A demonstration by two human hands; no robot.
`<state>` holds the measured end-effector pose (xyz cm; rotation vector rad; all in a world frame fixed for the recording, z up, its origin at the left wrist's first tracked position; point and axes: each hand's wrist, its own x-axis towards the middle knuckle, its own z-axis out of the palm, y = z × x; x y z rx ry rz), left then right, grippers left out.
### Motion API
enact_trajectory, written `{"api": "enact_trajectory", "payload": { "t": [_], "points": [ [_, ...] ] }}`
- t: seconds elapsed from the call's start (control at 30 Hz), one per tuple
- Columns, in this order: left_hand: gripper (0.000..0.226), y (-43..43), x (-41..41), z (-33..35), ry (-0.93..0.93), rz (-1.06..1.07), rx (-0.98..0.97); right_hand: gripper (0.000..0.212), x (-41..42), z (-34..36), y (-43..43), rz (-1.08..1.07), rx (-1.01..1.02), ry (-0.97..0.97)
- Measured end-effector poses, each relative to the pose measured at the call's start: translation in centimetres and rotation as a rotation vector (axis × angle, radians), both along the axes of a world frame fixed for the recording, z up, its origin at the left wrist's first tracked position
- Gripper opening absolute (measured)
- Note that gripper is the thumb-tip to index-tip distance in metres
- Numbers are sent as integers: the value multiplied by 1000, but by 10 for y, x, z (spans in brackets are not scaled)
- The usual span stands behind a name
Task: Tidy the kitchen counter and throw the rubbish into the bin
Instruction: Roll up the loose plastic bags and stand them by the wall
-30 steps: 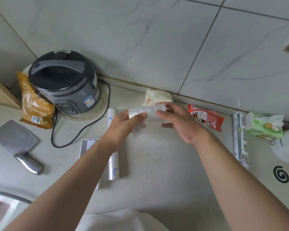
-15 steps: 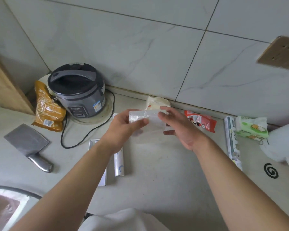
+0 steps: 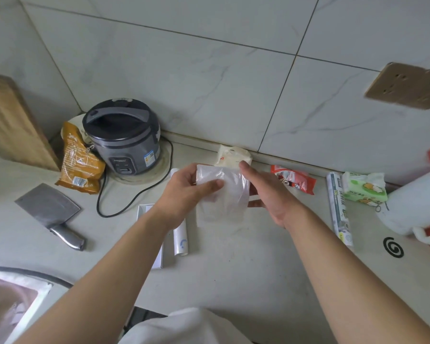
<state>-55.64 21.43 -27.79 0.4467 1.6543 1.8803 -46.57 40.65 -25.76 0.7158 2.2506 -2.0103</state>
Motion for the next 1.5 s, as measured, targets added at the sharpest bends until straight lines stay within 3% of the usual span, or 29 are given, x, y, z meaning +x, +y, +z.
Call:
{"api": "enact_trajectory", "payload": {
  "t": [0.2, 0.33, 0.47, 0.67, 0.8, 0.97, 1.1, 1.27, 1.5],
  "points": [
    [49, -3, 8, 2, -5, -13, -8, 36, 8, 1, -7, -11, -72, 125],
    [57, -5, 12, 1, 58, -38, -26, 50, 9, 1, -8, -90, -72, 44],
    [43, -6, 13, 3, 31, -22, -12, 62, 13, 0, -9, -37, 5, -68],
    [33, -5, 12, 2, -64, -9, -17, 44, 14, 0, -14, -27, -111, 123],
    [47, -6, 12, 0, -74, -39, -45, 19, 10, 3, -18, -84, -138, 117],
    [59, -8, 9, -4, -43, -76, -9, 38, 7, 10, -16, -144, -229, 14],
    [61, -6, 4, -5, -62, -40, 15, 45, 7, 9, -14, -67, -285, 64],
    [63, -7, -1, -9, -30, -64, 18, 26, 5, 0, -15, -68, -162, 68],
    [60, -4, -1, -7, -10, -49, -21, 50, -4, 6, -14, -31, -12, -68]
  ]
}}
